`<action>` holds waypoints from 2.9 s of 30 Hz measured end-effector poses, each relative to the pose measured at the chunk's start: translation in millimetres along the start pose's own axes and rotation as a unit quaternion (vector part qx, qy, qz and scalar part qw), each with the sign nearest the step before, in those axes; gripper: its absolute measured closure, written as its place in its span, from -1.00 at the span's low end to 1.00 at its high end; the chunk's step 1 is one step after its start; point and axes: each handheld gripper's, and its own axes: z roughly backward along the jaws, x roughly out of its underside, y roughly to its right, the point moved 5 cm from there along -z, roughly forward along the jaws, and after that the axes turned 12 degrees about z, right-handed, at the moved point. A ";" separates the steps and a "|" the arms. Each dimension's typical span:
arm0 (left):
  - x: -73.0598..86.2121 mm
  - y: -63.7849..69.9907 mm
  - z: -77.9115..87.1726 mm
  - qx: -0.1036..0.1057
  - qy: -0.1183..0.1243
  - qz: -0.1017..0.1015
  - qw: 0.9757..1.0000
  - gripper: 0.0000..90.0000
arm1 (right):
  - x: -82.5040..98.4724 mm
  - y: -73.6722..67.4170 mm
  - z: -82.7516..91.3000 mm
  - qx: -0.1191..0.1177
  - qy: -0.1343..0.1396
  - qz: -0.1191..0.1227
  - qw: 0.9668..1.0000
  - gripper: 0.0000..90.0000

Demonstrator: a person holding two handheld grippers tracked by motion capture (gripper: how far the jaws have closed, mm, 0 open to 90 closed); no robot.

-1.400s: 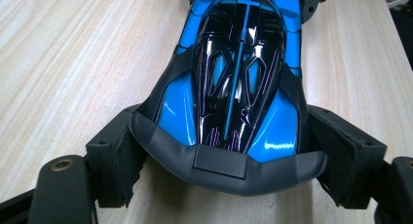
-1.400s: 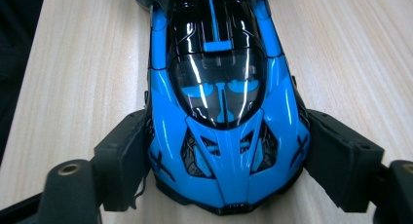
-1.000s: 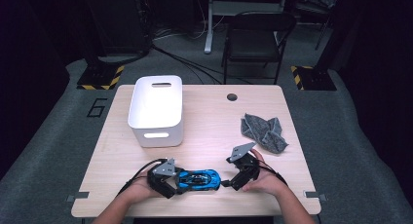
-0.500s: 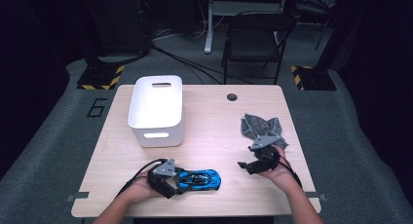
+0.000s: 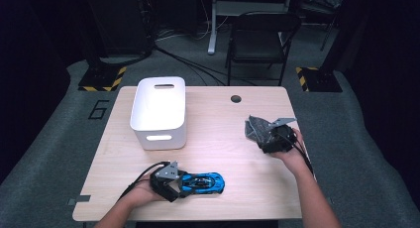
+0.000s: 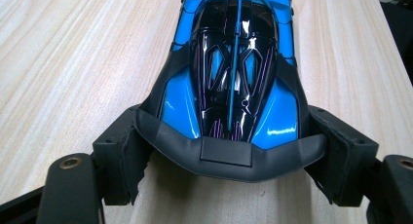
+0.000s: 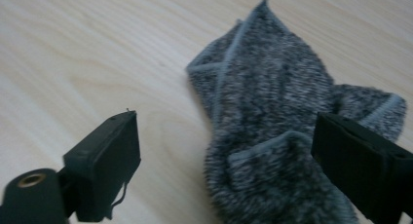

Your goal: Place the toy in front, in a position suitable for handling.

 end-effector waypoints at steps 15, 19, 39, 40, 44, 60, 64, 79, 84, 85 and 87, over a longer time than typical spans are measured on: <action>0.0 0.0 0.0 0.000 0.000 0.000 1.000 -0.46 | 13.1 27.4 -39.0 0.046 -0.045 -0.053 0.997 -0.85; 0.0 0.0 0.0 0.000 0.000 0.000 1.000 -0.46 | 19.0 26.9 -52.3 0.042 -0.061 -0.065 0.995 -0.87; 0.0 -0.1 -0.2 -0.002 0.001 -0.001 1.000 -0.46 | 23.0 22.0 -58.4 0.067 -0.096 -0.112 0.987 -0.96; 0.0 0.0 -0.2 -0.002 0.001 0.000 1.000 -0.46 | 22.9 20.9 -57.8 0.062 -0.104 -0.113 0.986 -0.96; 0.0 0.0 -0.2 -0.002 0.001 0.000 1.000 -0.46 | 24.7 20.4 -55.8 0.032 -0.114 -0.076 0.990 -1.00; -0.1 0.1 -0.3 -0.002 0.001 -0.001 1.000 -0.46 | 27.7 16.9 -40.8 0.046 -0.105 -0.086 0.990 -0.19; 0.0 0.0 -0.2 -0.002 0.001 0.000 1.000 -0.46 | 29.4 13.1 -35.3 0.044 -0.102 -0.063 0.992 0.20; -0.1 0.1 -0.5 -0.001 0.003 0.000 1.000 -0.46 | 5.1 -21.6 9.6 -0.024 0.028 -0.029 0.999 0.62; -0.1 0.1 -0.4 -0.002 0.002 -0.001 1.000 -0.46 | -11.2 -51.3 27.0 -0.060 0.069 -0.016 0.996 0.61; -0.1 0.1 -0.4 -0.002 0.002 -0.001 1.000 -0.46 | -11.2 -51.3 27.0 -0.060 0.069 -0.016 0.996 0.61; -0.1 0.1 -0.4 -0.002 0.002 -0.001 1.000 -0.46 | -19.7 -73.8 30.5 -0.094 0.091 -0.012 0.991 0.60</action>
